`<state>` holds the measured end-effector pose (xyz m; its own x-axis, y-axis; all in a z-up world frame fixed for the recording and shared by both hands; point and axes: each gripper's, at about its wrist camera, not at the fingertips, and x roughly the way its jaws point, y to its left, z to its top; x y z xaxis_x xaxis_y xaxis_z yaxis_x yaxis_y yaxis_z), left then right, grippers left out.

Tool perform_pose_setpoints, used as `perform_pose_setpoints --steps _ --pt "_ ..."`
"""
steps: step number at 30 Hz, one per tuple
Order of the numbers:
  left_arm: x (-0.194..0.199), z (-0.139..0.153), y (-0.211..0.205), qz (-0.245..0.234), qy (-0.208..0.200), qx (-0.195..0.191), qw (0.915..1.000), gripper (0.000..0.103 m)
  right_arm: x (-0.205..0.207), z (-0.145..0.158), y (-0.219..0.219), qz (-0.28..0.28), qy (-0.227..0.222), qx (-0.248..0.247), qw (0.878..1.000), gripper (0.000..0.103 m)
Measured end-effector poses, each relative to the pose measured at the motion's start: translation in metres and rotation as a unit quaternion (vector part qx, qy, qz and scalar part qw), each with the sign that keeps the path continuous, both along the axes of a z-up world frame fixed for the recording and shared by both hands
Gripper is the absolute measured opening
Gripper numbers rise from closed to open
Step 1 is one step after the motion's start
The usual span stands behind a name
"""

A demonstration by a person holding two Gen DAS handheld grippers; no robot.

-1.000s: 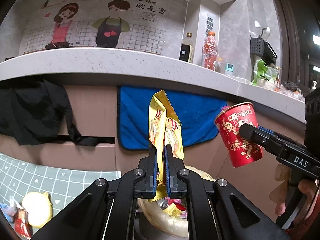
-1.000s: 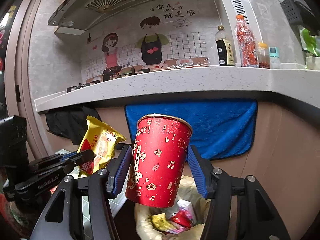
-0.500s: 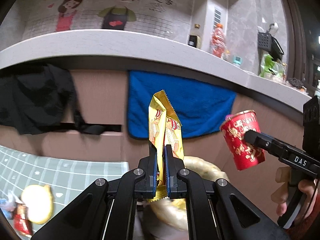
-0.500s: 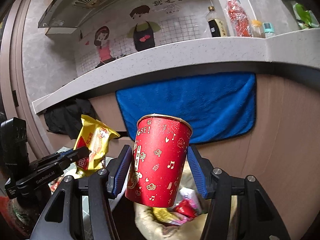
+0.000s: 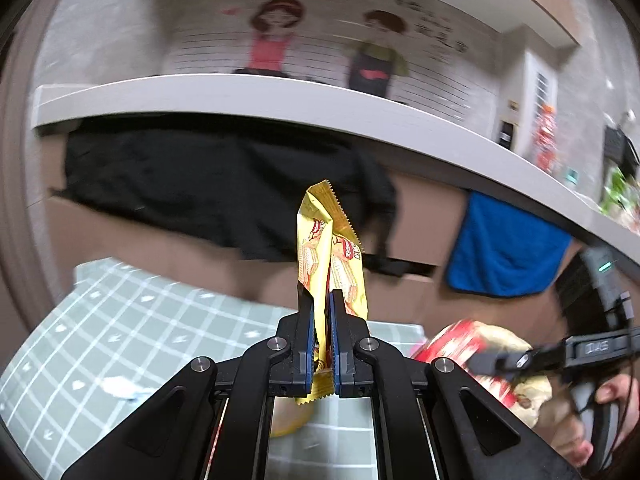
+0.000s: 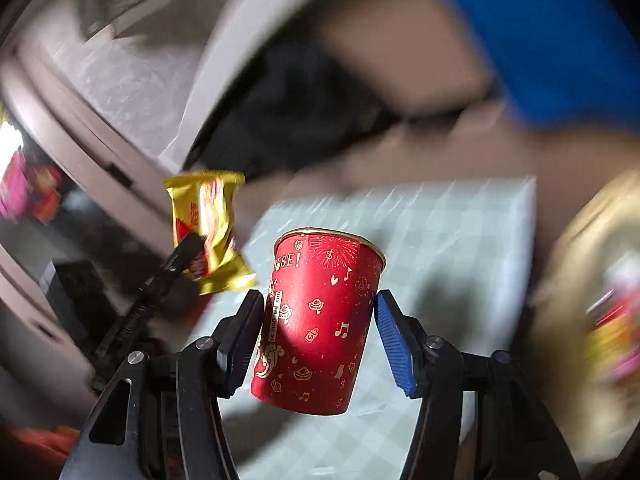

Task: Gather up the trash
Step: 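Lift the cup and wrapper and carry both over the yellow bag bin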

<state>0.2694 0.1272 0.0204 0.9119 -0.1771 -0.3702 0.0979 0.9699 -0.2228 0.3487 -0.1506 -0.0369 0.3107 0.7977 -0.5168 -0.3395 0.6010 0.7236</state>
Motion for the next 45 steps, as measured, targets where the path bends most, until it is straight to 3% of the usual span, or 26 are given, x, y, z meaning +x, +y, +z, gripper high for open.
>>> perform_pose_setpoints --steps 4,7,10,15,20,24,27,31,35,37,39,45 --pt "-0.013 -0.004 0.044 0.021 0.002 -0.017 0.9996 0.007 0.007 -0.056 0.055 0.047 0.150 0.023 0.987 0.054" --pt "-0.023 -0.007 0.069 0.032 -0.001 -0.030 0.9991 0.007 -0.002 -0.081 0.075 0.061 0.210 0.008 0.976 0.054" --pt "-0.029 -0.011 0.085 0.038 -0.001 -0.043 0.9983 0.007 -0.007 -0.091 0.079 0.058 0.271 0.037 0.960 0.054" --pt "-0.037 -0.020 0.100 0.042 0.003 -0.063 0.9971 0.007 0.009 -0.056 0.082 0.034 0.221 0.113 0.968 0.054" --pt "-0.049 -0.028 0.121 0.057 0.004 -0.076 0.9955 0.007 -0.008 -0.092 0.089 0.040 0.294 0.006 0.955 0.054" --pt "-0.048 -0.030 0.126 0.062 0.011 -0.081 0.9947 0.007 -0.016 -0.098 0.084 0.032 0.281 0.007 0.959 0.054" --pt "-0.051 -0.027 0.119 0.060 0.006 -0.075 0.9954 0.007 -0.021 -0.078 0.077 0.032 0.231 0.000 0.972 0.054" --pt "-0.052 -0.018 0.098 0.047 -0.003 -0.065 0.9968 0.007 -0.020 -0.031 0.066 0.020 0.108 -0.030 0.994 0.054" --pt "-0.049 -0.009 0.065 0.026 -0.007 -0.053 0.9982 0.007 -0.030 0.011 0.051 -0.007 -0.022 -0.065 0.998 0.054" --pt "-0.046 -0.005 0.046 0.016 -0.010 -0.049 0.9986 0.007 -0.038 0.028 0.044 -0.022 -0.085 -0.089 0.992 0.054" --pt "-0.044 0.000 0.030 0.008 -0.014 -0.047 0.9988 0.007 -0.050 0.045 0.037 -0.045 -0.156 -0.122 0.979 0.054" --pt "-0.037 0.016 -0.035 -0.021 -0.041 -0.026 0.9986 0.007 -0.083 0.077 0.000 -0.111 -0.299 -0.197 0.927 0.054"
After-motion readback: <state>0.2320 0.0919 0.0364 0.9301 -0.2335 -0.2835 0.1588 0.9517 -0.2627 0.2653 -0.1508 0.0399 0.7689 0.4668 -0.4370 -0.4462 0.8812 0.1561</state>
